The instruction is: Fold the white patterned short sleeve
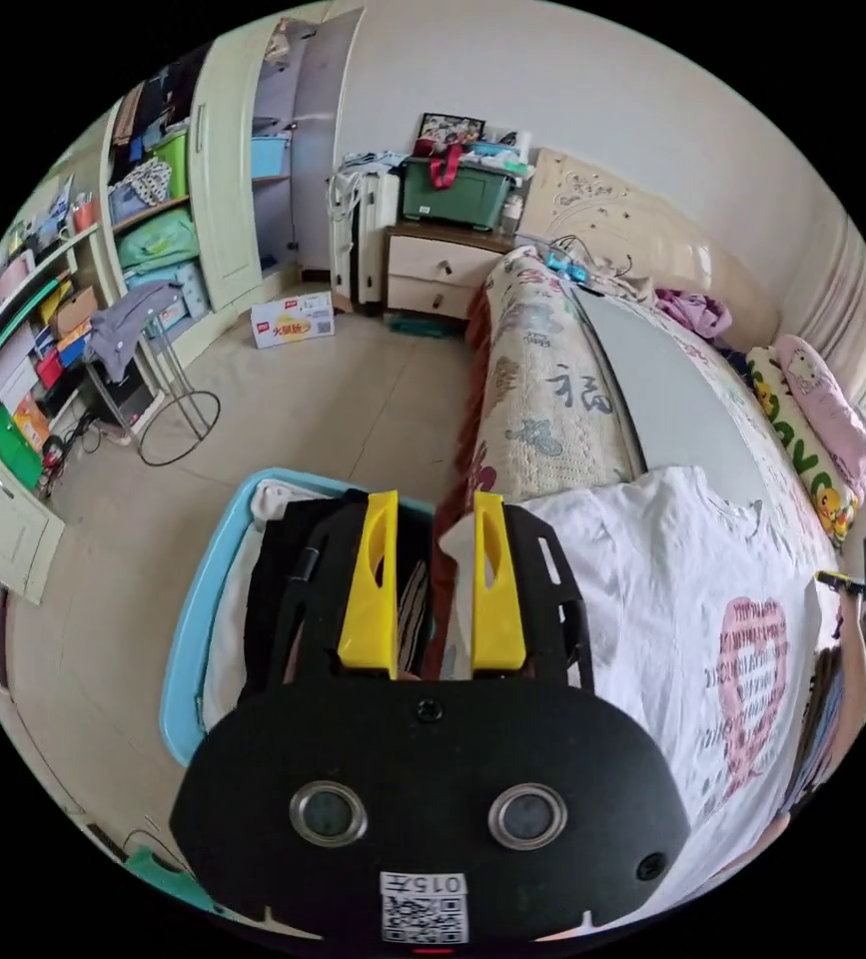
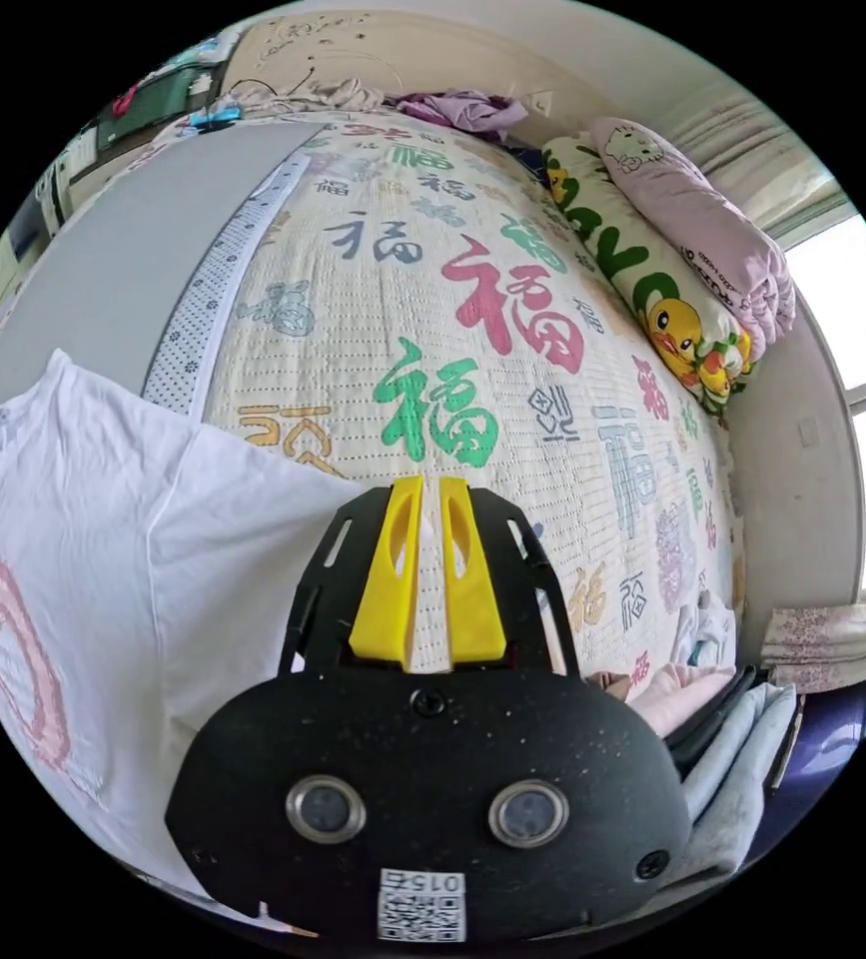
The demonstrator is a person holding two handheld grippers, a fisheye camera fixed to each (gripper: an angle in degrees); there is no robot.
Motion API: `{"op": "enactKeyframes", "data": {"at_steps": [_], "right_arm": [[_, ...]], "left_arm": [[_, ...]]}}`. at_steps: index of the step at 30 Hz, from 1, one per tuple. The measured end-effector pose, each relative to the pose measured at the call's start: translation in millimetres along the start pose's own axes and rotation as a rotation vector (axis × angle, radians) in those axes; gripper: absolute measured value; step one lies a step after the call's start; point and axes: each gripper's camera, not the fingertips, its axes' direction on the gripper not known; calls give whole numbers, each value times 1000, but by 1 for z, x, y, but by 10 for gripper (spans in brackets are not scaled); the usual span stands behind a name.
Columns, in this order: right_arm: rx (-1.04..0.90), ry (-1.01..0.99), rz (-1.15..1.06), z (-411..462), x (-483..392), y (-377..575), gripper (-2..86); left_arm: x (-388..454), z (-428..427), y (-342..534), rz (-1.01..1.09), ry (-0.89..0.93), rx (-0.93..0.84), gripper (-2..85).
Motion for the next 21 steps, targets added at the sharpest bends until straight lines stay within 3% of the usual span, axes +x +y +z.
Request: {"op": "enactKeyframes", "data": {"at_steps": [2,4,6,10,13,18,21], "right_arm": [[123,-80,-13,-19,-2,5,41],[275,-321,-153,-44,-30,18,9],[249,-456,-282,-43,-67,18,1],[144,-380,-455,-9,-126,16,-6],[164,-310,-447,8,-124,17,-8],[154,-318,-322,38,-83,0,-9],[215,-472,-285,12,-26,32,-8]], "left_arm": [[44,-11,-3,197,60,21,70],[82,-8,-6,303,124,7,50],[119,4,-9,375,210,-25,30],[175,47,-13,422,191,-107,5],[182,70,-17,367,189,-148,-3],[188,70,-18,328,50,-172,-6],[180,27,1,380,61,-99,-7]]}}
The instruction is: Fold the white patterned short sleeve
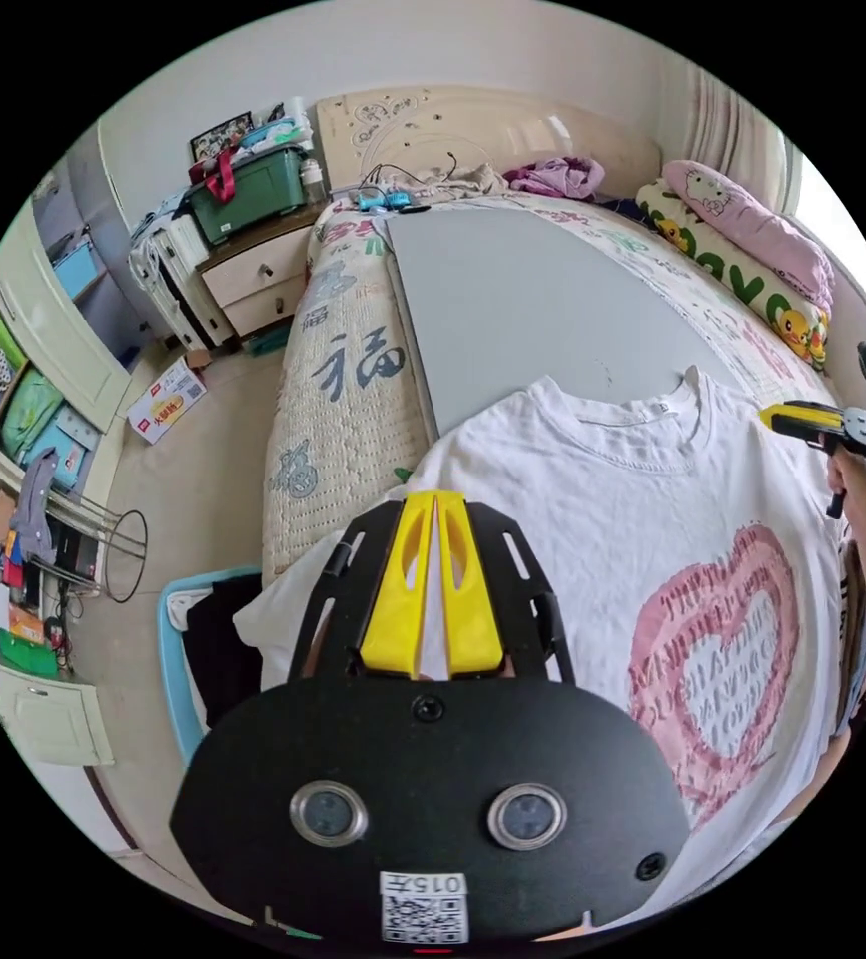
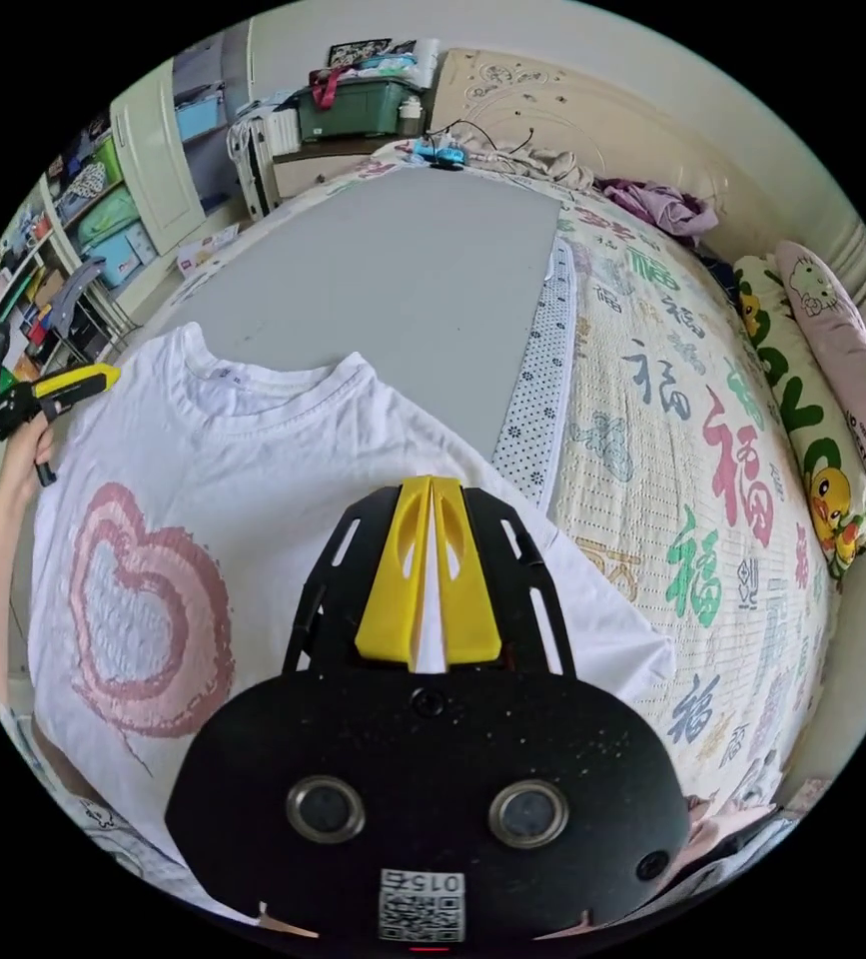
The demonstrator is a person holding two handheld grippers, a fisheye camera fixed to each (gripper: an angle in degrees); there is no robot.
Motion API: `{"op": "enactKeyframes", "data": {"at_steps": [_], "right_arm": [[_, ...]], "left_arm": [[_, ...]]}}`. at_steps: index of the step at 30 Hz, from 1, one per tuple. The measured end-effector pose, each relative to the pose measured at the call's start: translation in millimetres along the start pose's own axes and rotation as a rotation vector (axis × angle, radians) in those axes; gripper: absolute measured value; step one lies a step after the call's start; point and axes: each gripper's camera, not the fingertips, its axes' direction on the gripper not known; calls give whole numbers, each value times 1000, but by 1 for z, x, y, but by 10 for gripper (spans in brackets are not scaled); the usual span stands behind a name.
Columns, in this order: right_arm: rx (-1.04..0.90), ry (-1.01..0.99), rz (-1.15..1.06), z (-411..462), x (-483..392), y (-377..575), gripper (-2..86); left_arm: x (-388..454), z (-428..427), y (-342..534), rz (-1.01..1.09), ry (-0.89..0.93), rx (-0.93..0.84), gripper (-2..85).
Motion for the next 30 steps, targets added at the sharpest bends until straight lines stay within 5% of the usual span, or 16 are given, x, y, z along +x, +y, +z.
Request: {"op": "enactKeyframes", "data": {"at_steps": [4,8,15,21,30], "right_arm": [[177,-176,-165,-132,-4,116,-5],[193,-220,-238,-243,-6,304,-1],[72,-309,205,-262,100,538,42],[45,-401,350,-245,187,563,69],[-4,-448,366,-228,276,522,70]], "left_arm": [[-12,-110,89,68,257,96,-7],[1,-231,246,119,204,126,-2],[-30,-298,461,-270,315,43,54],[-59,-289,518,-482,418,75,79],[-62,-265,494,-348,535,-80,34]]}}
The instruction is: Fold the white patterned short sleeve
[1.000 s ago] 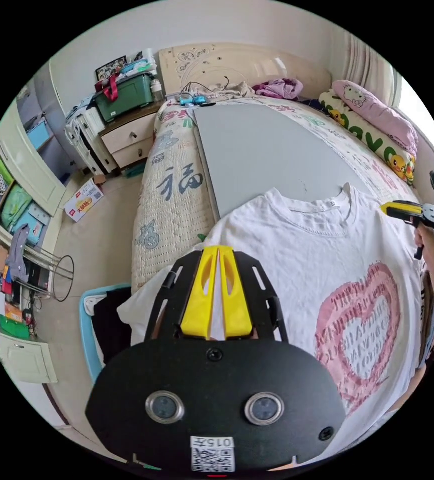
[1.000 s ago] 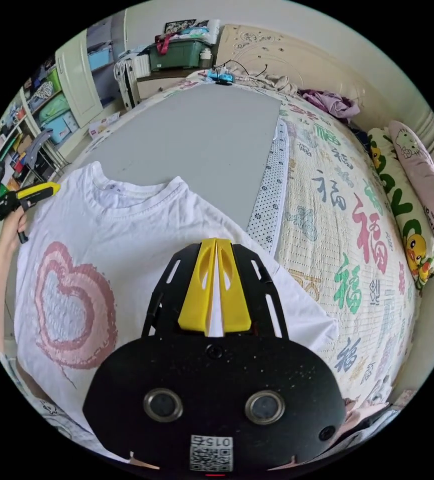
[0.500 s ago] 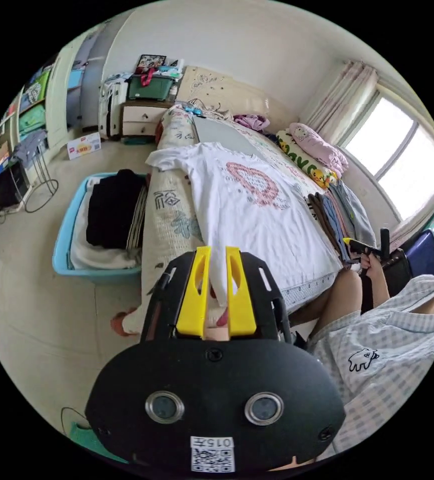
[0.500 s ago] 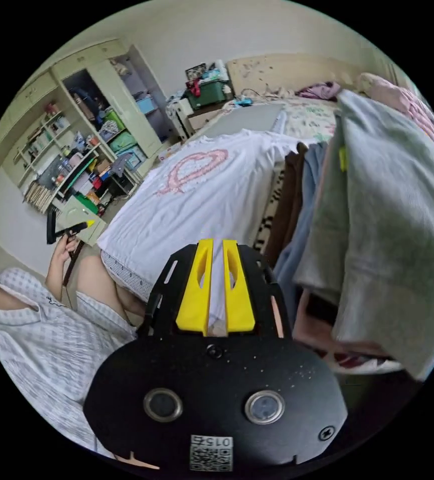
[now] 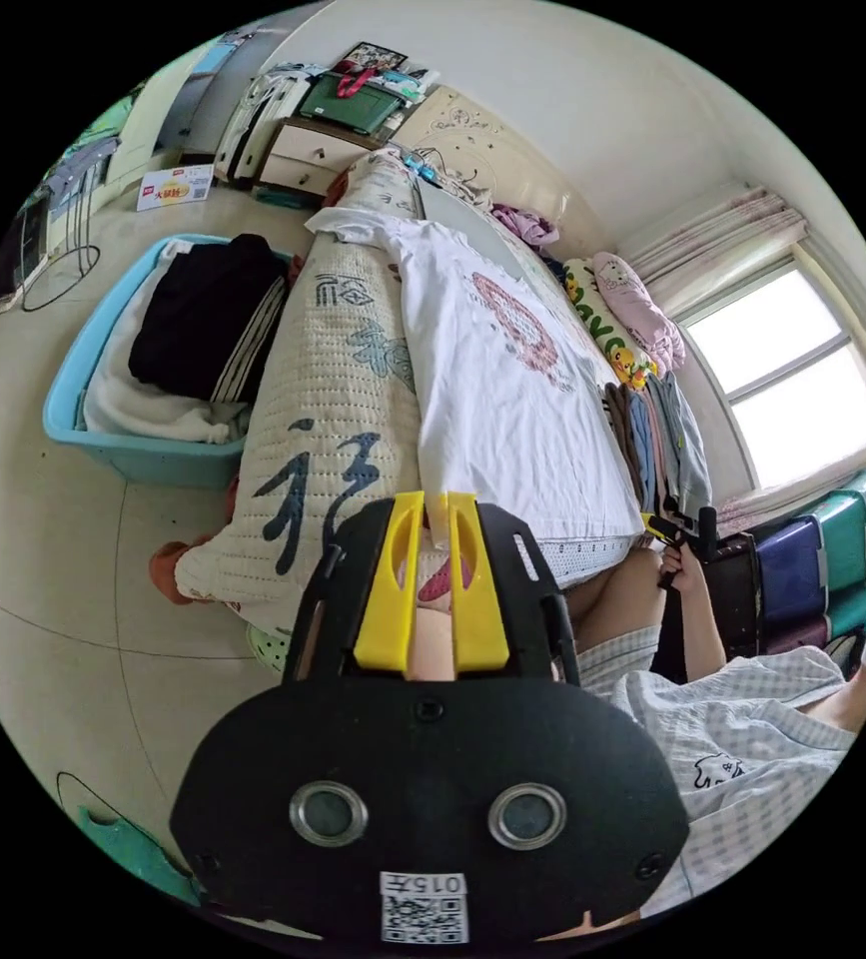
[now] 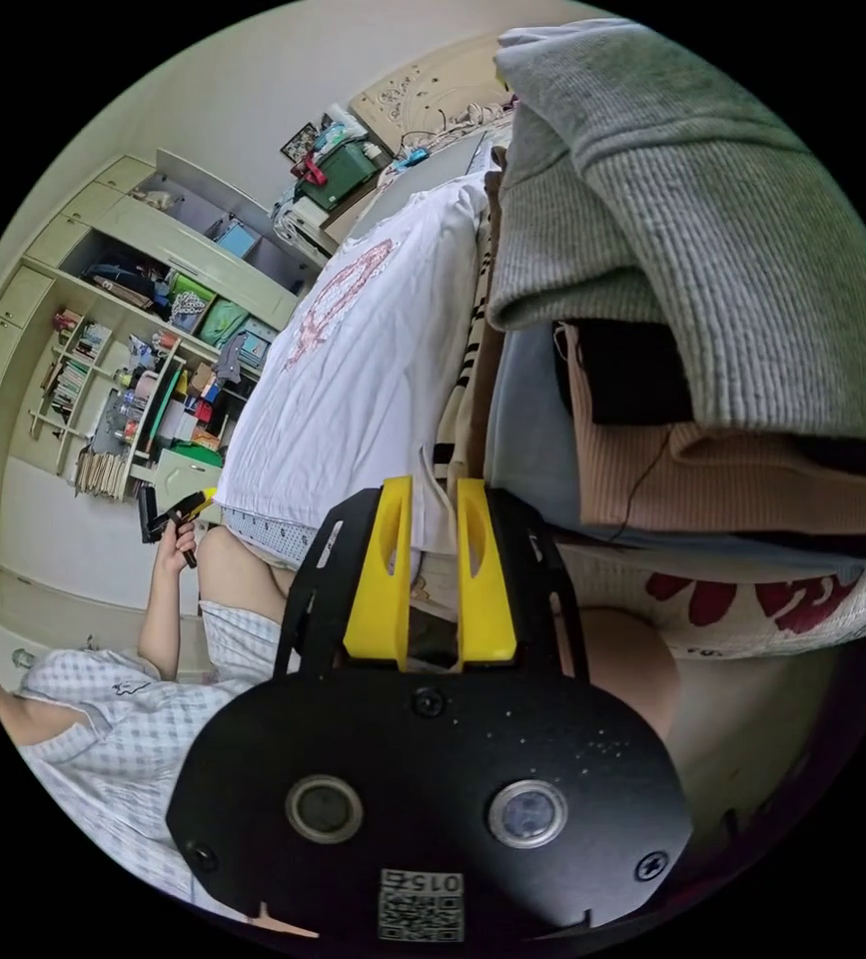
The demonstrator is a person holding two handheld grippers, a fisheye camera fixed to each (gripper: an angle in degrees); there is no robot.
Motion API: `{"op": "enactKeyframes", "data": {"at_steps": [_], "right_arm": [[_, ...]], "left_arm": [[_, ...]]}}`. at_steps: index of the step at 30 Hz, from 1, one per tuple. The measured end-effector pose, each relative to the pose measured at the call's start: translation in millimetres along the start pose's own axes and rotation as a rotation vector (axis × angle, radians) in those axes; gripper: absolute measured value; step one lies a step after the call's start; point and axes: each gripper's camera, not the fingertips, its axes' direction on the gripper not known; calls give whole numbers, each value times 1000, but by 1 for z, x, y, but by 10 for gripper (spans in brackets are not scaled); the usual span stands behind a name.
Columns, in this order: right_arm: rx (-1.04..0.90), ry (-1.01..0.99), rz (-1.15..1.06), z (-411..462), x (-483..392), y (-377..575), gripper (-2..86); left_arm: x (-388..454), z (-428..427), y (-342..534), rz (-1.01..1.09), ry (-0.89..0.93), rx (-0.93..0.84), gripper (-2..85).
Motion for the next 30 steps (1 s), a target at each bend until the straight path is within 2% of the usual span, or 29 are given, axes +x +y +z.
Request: {"op": "enactKeyframes", "data": {"at_steps": [3,6,8,11,14,23,30], "right_arm": [[-23,7,-16,-9,15,-18,49],[-69,-67,-37,-13,32,-32,9],[-58,10,-35,-22,40,-35,2],[-29,16,-37,-42,57,-38,-3],[-44,31,-49,-54,71,-40,-5],[-145,239,-161,-41,79,-48,-2],[-82,114,-93,-45,134,-74,39]], "left_arm": [[11,5,-1,50,-67,-46,4],[21,-10,6,80,-121,-5,-3],[23,-29,15,82,-115,44,-6],[25,-44,24,92,-142,61,-7],[27,-47,33,107,-155,33,-6],[35,-34,62,134,-259,-61,-5],[26,-31,68,93,-266,-92,9]]}}
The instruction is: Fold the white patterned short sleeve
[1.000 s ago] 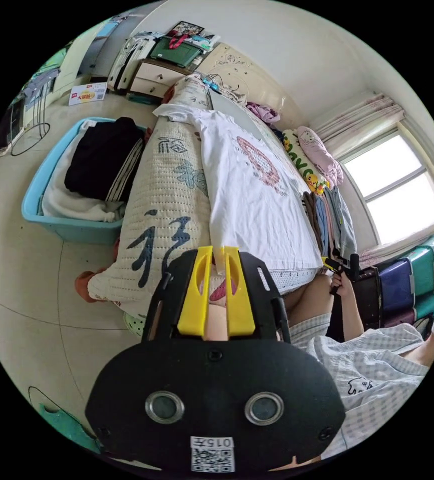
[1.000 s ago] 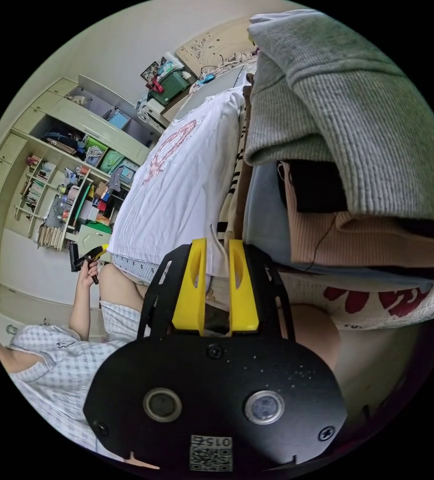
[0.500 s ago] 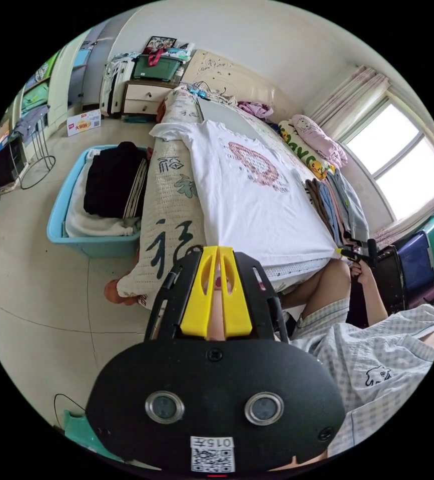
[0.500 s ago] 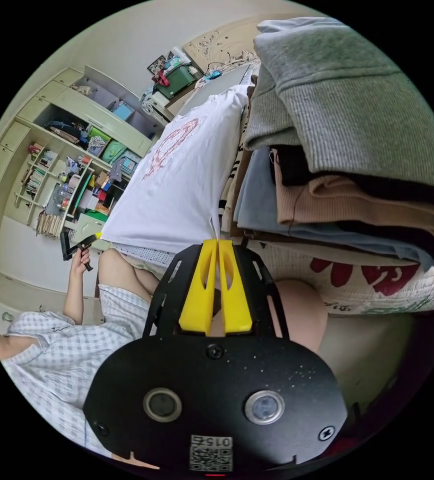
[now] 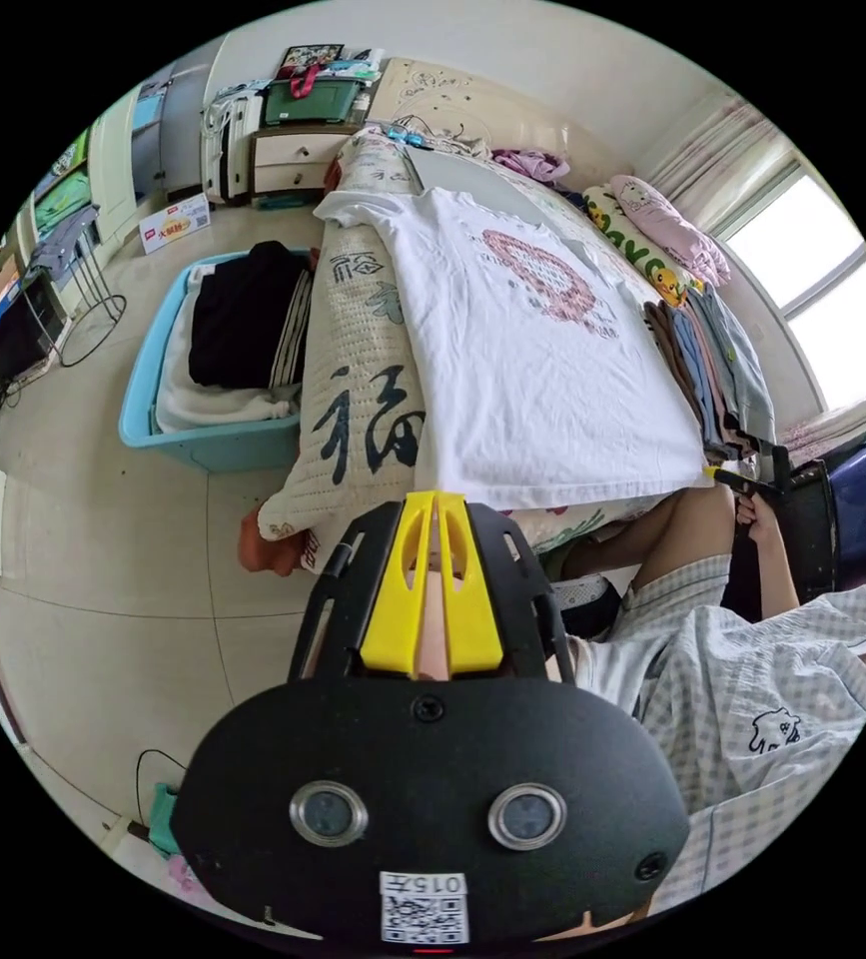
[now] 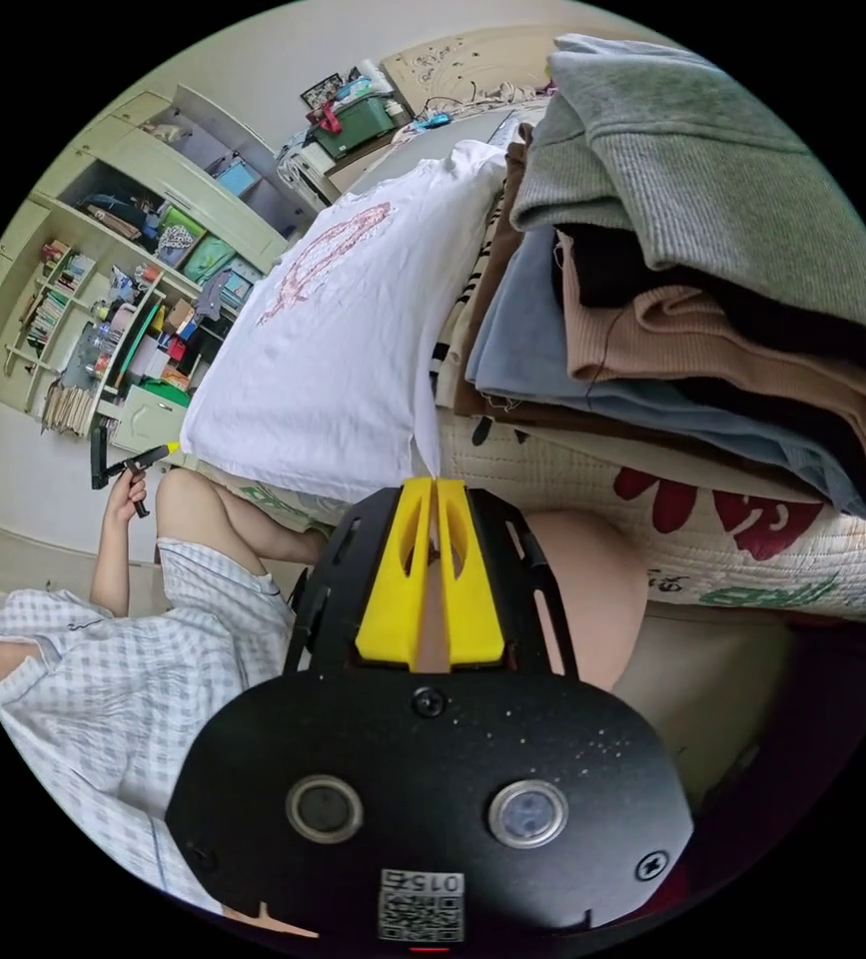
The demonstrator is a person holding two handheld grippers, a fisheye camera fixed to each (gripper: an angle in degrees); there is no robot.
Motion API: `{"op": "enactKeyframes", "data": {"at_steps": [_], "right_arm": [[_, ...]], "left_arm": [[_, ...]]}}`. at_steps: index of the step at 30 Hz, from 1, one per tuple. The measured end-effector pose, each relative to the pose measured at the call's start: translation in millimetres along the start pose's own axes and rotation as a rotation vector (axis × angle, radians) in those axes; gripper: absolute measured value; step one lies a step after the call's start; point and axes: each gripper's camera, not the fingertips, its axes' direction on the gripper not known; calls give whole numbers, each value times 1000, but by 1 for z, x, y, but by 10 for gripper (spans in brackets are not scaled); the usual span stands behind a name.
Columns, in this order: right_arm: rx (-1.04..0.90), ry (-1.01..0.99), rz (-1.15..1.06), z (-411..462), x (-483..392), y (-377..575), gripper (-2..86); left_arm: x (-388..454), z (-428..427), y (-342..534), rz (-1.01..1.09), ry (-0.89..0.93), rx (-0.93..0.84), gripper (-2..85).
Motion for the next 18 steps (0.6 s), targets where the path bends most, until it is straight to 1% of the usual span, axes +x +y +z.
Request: {"op": "enactKeyframes", "data": {"at_steps": [2,4,5,7,9,11,13,17,18], "right_arm": [[51,-31,18,-7,13,-3,80],[79,-76,15,-8,23,-9,90],[58,-89,-2,-1,25,-16,91],[-57,-59,-37,26,21,-36,96],[-143,-27,-91,47,13,-49,87],[-161,21,-103,56,12,-56,55],[-151,0,-92,60,21,-56,19],[-117,14,-57,68,33,-49,4],[-119,25,-50,75,35,-50,2]], "left_arm": [[-8,-10,5,-37,76,79,42],[-14,-9,4,-73,129,121,70],[-15,-2,0,-83,139,113,78],[-10,17,-10,-58,153,50,77],[-1,35,-19,-19,153,-4,56],[9,48,-26,25,123,-32,10],[13,50,-26,40,100,-33,2],[12,42,-13,31,-5,6,-5],[11,42,-11,31,7,19,-6]]}}
